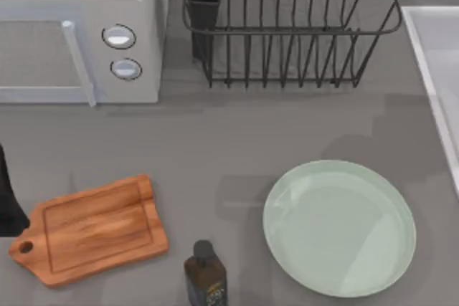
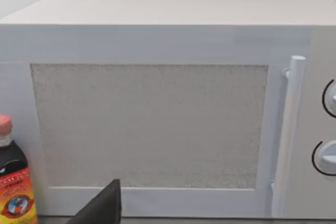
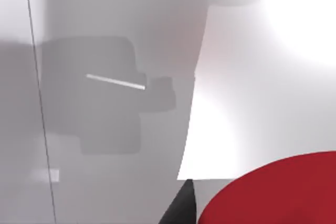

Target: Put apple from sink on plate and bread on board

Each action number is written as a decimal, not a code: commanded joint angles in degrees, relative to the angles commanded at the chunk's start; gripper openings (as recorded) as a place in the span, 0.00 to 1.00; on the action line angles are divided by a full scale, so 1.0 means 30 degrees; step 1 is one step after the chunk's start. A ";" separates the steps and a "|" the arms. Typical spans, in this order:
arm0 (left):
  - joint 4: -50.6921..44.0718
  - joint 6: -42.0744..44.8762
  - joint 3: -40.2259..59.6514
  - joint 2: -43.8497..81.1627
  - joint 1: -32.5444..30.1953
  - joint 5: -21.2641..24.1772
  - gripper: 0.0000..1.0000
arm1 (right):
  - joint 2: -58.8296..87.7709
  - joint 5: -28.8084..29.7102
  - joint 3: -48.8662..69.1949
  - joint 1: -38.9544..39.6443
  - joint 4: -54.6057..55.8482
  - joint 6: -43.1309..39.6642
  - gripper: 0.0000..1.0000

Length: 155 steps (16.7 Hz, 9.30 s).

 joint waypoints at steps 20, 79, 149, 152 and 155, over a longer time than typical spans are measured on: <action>0.0000 0.0000 0.0000 0.0000 0.0000 0.0000 1.00 | -0.5856 0.0211 -0.2674 1.6848 -0.5078 1.6578 0.00; -0.0013 0.0013 0.0014 0.0014 0.0005 -0.0001 1.00 | -4.0106 0.0202 -3.0180 0.4934 1.8178 0.4407 1.00; -1.4072 2.5506 1.8436 3.4197 0.6174 0.0098 0.00 | -4.0106 0.0202 -3.0180 0.4934 1.8178 0.4407 1.00; -1.5963 2.5515 1.9822 3.3462 0.6176 0.0093 0.00 | -4.0106 0.0202 -3.0180 0.4934 1.8178 0.4407 1.00; -1.9096 2.5497 2.1171 3.2699 0.6153 0.0090 0.00 | -4.0106 0.0202 -3.0180 0.4934 1.8178 0.4407 1.00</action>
